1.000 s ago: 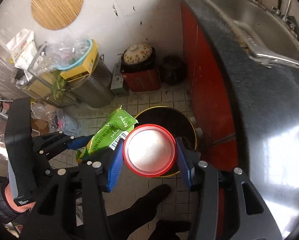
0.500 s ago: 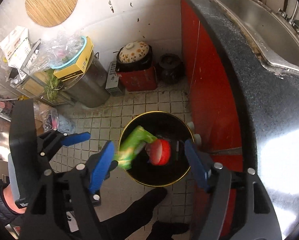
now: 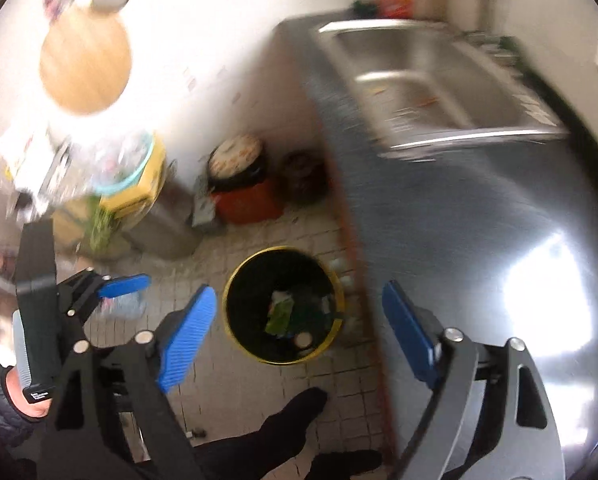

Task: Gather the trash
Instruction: 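Bring both empty tools back over the counter, then grasp the white sponge brush with the left tool while the right tool grasps the green snack bag, then carry sponge brush and snack bag to the black bin and open both tools, then swing both empty tools back over the counter trash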

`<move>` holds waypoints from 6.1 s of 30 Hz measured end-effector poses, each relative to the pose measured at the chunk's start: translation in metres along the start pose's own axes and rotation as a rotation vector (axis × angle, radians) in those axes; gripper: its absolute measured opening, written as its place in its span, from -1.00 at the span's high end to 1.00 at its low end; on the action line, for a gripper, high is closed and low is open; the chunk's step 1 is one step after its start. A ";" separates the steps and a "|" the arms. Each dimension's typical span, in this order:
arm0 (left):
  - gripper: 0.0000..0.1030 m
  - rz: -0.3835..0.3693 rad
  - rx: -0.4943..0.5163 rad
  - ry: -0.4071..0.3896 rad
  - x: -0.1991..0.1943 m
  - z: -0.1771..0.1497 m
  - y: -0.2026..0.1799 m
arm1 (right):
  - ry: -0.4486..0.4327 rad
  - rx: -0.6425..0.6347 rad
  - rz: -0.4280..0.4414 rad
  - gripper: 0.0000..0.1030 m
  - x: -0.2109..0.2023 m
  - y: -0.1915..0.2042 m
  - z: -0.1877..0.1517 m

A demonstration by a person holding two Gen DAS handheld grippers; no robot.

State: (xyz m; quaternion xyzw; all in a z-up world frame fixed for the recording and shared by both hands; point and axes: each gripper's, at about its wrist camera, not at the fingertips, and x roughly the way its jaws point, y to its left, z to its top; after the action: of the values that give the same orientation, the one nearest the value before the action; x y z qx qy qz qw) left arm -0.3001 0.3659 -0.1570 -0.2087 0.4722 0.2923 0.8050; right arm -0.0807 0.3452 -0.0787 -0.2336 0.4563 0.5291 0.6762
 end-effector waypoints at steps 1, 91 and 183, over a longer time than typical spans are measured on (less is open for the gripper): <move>-0.82 -0.007 0.022 -0.012 -0.006 0.007 -0.011 | -0.020 0.030 -0.029 -0.66 -0.017 -0.013 -0.006; 0.28 -0.455 0.865 -0.037 0.006 0.105 -0.532 | -0.075 0.515 -0.483 -0.11 -0.245 -0.412 -0.248; -0.81 -0.237 0.194 -0.060 -0.004 0.052 -0.094 | -0.056 0.286 -0.268 -0.57 -0.104 -0.102 -0.062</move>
State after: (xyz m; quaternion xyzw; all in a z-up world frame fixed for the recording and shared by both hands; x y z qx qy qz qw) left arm -0.2057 0.3264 -0.1238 -0.1753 0.4460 0.1544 0.8640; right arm -0.0116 0.2096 -0.0351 -0.1788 0.4726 0.3705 0.7793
